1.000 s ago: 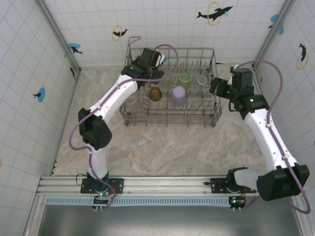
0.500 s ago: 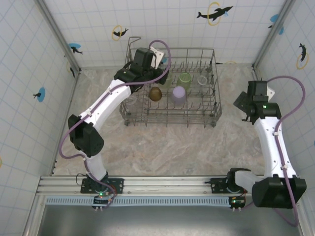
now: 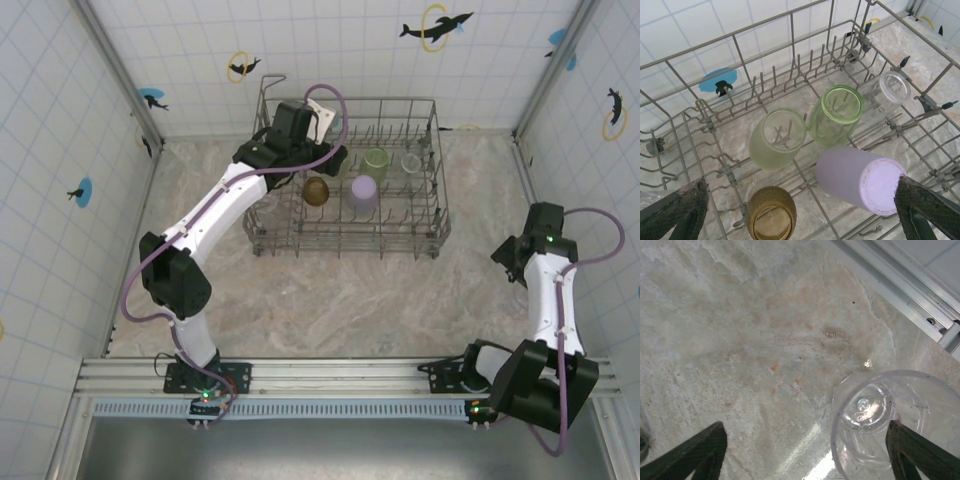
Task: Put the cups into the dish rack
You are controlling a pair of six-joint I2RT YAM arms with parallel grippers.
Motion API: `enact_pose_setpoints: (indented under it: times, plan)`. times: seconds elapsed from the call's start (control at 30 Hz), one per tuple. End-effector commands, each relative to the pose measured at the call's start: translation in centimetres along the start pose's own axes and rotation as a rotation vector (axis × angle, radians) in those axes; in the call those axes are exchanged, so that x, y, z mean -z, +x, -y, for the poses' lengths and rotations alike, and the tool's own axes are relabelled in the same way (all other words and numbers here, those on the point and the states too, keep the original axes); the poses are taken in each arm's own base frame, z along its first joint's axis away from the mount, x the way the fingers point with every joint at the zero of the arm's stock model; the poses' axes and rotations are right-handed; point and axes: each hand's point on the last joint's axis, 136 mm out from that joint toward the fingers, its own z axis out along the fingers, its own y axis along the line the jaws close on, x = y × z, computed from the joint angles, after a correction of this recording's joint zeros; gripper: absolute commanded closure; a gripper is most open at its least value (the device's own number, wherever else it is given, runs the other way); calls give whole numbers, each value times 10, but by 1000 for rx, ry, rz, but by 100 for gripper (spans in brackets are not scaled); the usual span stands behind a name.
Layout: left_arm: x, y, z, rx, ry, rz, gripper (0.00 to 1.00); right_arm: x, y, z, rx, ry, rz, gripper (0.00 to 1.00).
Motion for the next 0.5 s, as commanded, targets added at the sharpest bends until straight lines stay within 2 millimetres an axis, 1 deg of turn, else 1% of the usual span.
enact_pose_setpoints:
  times: [0.0, 0.03, 0.07, 0.1, 0.33, 0.37, 0.47]
  plan:
    - [8, -20, 4, 10, 25, 49, 2, -7, 10, -1, -17, -71, -28, 23]
    - [6, -20, 3, 12, 26, 46, 2, -9, 13, -1, -23, -81, -39, 26]
    - [4, -19, 4, 12, 30, 41, 2, -12, 15, 0, -26, -80, -46, 25]
    - [3, -19, 4, 12, 32, 37, 2, -13, 16, 1, -28, -77, -46, 27]
    - [0, -15, 4, 13, 31, 21, 2, -25, 22, 4, -23, -66, -59, 43]
    - [0, -15, 4, 13, 31, 20, 3, -26, 23, 5, -23, -63, -61, 46]
    - [0, -14, 4, 13, 29, 15, 2, -28, 23, 4, -21, -63, -69, 58]
